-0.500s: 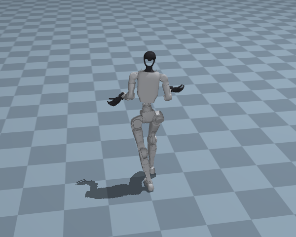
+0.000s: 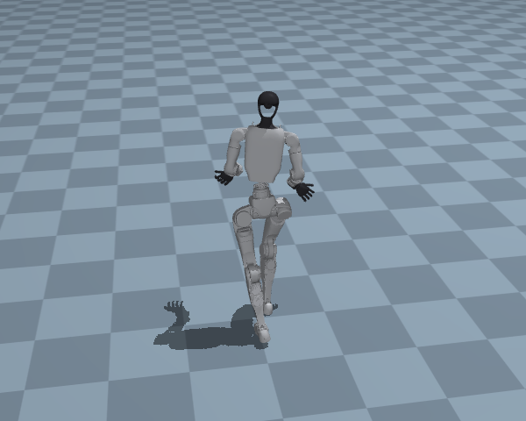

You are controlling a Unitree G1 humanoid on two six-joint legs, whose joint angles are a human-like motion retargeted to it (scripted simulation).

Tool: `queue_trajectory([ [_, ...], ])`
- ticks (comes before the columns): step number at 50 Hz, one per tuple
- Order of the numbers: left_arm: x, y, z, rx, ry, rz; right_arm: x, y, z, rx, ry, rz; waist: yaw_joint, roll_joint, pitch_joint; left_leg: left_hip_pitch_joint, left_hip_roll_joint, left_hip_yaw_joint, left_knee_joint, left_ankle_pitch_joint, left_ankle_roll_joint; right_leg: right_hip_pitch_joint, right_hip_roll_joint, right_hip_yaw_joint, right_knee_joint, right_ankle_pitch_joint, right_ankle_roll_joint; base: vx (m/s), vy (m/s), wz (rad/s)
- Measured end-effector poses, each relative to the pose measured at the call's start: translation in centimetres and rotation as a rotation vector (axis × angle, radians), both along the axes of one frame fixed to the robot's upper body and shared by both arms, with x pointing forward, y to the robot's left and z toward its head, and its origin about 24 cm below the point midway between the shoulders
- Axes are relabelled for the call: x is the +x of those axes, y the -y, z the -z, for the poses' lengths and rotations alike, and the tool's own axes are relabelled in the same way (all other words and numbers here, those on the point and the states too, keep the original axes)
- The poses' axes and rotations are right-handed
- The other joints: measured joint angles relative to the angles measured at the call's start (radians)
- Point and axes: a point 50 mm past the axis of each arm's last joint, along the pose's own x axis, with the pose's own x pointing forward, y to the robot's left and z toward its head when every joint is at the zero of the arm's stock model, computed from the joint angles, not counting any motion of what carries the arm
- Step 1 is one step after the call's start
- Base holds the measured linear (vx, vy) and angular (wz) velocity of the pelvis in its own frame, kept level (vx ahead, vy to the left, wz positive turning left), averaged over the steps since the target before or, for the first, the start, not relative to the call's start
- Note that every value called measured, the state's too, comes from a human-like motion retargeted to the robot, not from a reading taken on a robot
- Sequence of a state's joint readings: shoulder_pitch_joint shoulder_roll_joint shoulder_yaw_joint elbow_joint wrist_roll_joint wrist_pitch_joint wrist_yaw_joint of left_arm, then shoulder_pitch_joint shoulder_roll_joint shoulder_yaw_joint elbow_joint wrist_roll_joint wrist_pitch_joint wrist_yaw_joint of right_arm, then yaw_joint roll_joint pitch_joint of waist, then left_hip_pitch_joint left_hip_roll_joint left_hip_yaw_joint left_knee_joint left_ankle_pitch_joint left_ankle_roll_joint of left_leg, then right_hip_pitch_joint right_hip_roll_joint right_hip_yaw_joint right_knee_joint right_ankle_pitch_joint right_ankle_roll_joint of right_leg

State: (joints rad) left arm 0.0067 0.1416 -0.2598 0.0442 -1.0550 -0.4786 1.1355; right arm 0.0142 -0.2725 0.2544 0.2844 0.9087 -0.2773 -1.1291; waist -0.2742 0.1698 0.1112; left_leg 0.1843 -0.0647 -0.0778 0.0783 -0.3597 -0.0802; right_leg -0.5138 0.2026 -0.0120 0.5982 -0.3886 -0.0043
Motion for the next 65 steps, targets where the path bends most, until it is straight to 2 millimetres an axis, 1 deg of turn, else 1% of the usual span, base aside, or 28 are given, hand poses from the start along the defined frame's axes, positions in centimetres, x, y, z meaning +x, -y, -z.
queue_trajectory([
  [5, -0.1, 1.2, 0.9, 0.004, -0.075, 0.031, -0.4, -0.6, 0.3, 0.009, -0.033, 0.008, -0.026, 0.007, 0.003, 0.003, 0.004, 0.005, 0.008, -0.005, -0.005, -0.011, 0.011, 0.001, 0.035, -0.025, -0.003, 0.11, -0.04, -0.10],
  [11, -0.6, 2.2, 1.8, 0.010, -0.153, 0.050, -0.7, -1.2, 0.4, 0.010, -0.067, 0.013, -0.058, 0.010, 0.013, 0.003, 0.005, 0.009, 0.027, -0.013, -0.011, -0.020, 0.020, 0.004, 0.069, -0.045, -0.001, 0.08, -0.02, -0.06],
  [17, -1.0, 2.7, 2.4, 0.051, -0.213, 0.085, -0.9, -1.5, 0.5, -0.021, -0.098, 0.001, -0.085, 0.011, 0.026, -0.007, 0.008, 0.012, 0.060, -0.018, -0.024, -0.018, 0.027, 0.007, 0.076, -0.055, 0.006, 0.04, -0.01, -0.02],
  [23, -1.2, 2.9, 2.7, 0.133, -0.253, 0.145, -1.0, -1.7, 0.6, -0.082, -0.133, -0.049, -0.105, 0.010, 0.040, -0.024, 0.015, 0.018, 0.109, -0.019, -0.045, 0.004, 0.033, 0.007, 0.045, -0.054, 0.015, 0.00, 0.00, 0.00],
  [29, -1.2, 3.0, 2.9, 0.242, -0.273, 0.236, -1.0, -1.7, 0.7, -0.168, -0.164, -0.139, -0.114, 0.005, 0.051, -0.042, 0.025, 0.026, 0.157, -0.011, -0.073, 0.040, 0.040, 0.005, -0.016, -0.045, 0.026, 0.00, 0.00, 0.00],
  [37, -1.2, 3.1, 3.4, 0.416, -0.301, 0.381, -0.9, -2.0, 1.1, -0.307, -0.195, -0.320, -0.106, -0.013, 0.051, -0.066, 0.040, 0.036, 0.238, -0.003, -0.110, 0.101, 0.049, 0.000, -0.110, -0.030, 0.044, 0.00, 0.00, 0.00],
  [41, -1.4, 2.9, 4.2, 0.527, -0.335, 0.452, -1.0, -2.1, 1.3, -0.388, -0.205, -0.426, -0.090, -0.024, 0.051, -0.081, 0.048, 0.030, 0.302, -0.004, -0.136, 0.139, 0.058, -0.002, -0.156, -0.021, 0.051, 0.00, 0.00, 0.00],
  [45, -2.3, 2.0, 5.6, 0.662, -0.408, 0.519, -1.1, -2.2, 1.5, -0.475, -0.213, -0.538, -0.059, -0.032, 0.056, -0.103, 0.050, -0.025, 0.406, -0.009, -0.182, 0.186, 0.076, -0.002, -0.207, -0.005, 0.053, 0.00, 0.00, 0.00],
  [47, -2.9, 1.4, 6.4, 0.737, -0.448, 0.555, -1.3, -2.0, 1.7, -0.523, -0.220, -0.590, -0.046, -0.041, 0.059, -0.121, 0.056, -0.010, 0.478, -0.006, -0.182, 0.211, 0.072, -0.003, -0.226, 0.000, 0.056, 0.00, 0.00, 0.00],
  [48, -3.3, 1.1, 6.7, 0.774, -0.467, 0.573, -1.4, -1.9, 1.8, -0.541, -0.226, -0.614, -0.041, -0.044, 0.060, -0.134, 0.082, 0.016, 0.524, -0.012, -0.182, 0.224, 0.075, -0.008, -0.239, 0.003, 0.054, 0.00, 0.00, 0.00],
  [50, -3.8, 0.5, 7.2, 0.842, -0.493, 0.606, -1.6, -1.6, 1.9, -0.588, -0.237, -0.661, -0.032, -0.052, 0.064, -0.166, 0.152, 0.094, 0.629, -0.040, -0.152, 0.252, 0.073, -0.018, -0.266, 0.010, 0.051, 0.01, -0.02, 0.09],
  [52, -4.3, 0.1, 7.5, 0.899, -0.509, 0.640, -1.9, -1.2, 2.1, -0.630, -0.251, -0.708, -0.014, -0.056, 0.068, -0.205, 0.202, 0.130, 0.736, -0.063, -0.132, 0.280, 0.080, -0.022, -0.292, 0.018, 0.046, 0.00, 0.00, 0.00],
  [55, -5.1, -0.3, 8.0, 0.973, -0.529, 0.685, -2.5, -0.4, 2.4, -0.689, -0.280, -0.771, 0.020, -0.056, 0.076, -0.266, 0.258, 0.146, 0.883, -0.078, -0.123, 0.323, 0.097, -0.023, -0.331, 0.031, 0.036, 0.00, 0.00, 0.00],
  [59, -6.1, -0.8, 8.5, 1.044, -0.557, 0.732, -3.1, 0.8, 2.7, -0.757, -0.326, -0.831, 0.064, -0.055, 0.089, -0.346, 0.332, 0.155, 1.028, -0.104, -0.091, 0.384, 0.115, -0.016, -0.381, 0.050, 0.024, 0.00, 0.00, 0.00],
  [65, -7.8, -1.3, 9.4, 1.106, -0.612, 0.769, -3.7, 2.6, 3.0, -0.817, -0.389, -0.868, 0.117, -0.047, 0.114, -0.437, 0.398, 0.130, 1.104, -0.141, -0.044, 0.479, 0.138, 0.008, -0.456, 0.082, 0.016, 0.00, 0.00, -0.03],
])
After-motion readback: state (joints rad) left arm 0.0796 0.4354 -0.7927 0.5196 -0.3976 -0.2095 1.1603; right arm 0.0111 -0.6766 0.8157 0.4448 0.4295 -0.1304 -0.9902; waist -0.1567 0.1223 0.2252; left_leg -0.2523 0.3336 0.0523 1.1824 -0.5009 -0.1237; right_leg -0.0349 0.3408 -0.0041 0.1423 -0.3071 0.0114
